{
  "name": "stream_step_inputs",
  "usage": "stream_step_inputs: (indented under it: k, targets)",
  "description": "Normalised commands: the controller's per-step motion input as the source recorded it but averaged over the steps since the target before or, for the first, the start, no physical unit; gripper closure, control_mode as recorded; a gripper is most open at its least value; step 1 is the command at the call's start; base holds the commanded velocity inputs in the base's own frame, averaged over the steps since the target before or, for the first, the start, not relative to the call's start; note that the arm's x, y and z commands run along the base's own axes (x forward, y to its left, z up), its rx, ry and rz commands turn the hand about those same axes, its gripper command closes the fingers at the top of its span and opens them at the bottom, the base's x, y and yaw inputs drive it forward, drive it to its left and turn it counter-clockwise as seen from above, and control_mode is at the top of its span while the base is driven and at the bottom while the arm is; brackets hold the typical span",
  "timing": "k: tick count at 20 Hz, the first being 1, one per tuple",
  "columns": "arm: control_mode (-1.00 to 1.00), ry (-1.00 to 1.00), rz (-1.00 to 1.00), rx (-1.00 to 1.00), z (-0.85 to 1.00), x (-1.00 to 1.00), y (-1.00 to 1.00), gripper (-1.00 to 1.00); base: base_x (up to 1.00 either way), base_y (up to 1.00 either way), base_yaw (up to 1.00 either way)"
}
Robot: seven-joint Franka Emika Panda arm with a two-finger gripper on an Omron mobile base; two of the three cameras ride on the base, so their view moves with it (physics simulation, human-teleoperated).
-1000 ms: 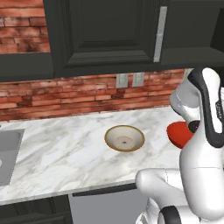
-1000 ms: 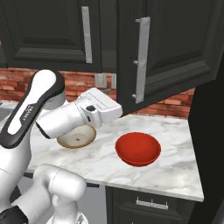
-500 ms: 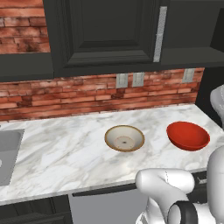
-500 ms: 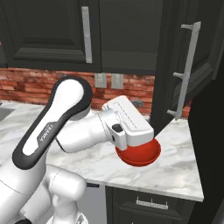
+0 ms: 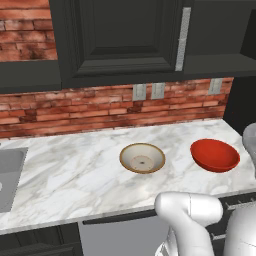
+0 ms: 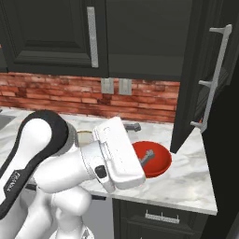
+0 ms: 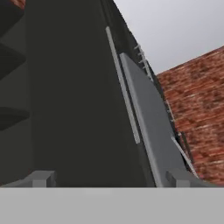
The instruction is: Open the cabinet. Pick the bowls from the counter and place them in the cabinet. Then close the cabinet.
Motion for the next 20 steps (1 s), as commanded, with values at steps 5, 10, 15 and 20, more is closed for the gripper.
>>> stream_step_inputs:
  k: [5, 10, 15, 20]
  targets:
    - [-1.0, -0.14, -0.15, 0.0, 0.18, -0.84, 0.69, -1.0, 0.0, 0.0, 0.0]
    - [-1.0, 0.02, -0.03, -0.12, 0.48, -0.21, 0.78, -1.0, 0.0, 0.0, 0.0]
    - [-1.0, 0.08, 0.11, -0.21, 0.57, 0.05, 0.93, -1.0, 0.0, 0.0, 0.0]
    - [-1.0, 0.03, 0.19, -0.17, 0.47, 0.24, 0.62, -1.0, 0.0, 0.0, 0.0]
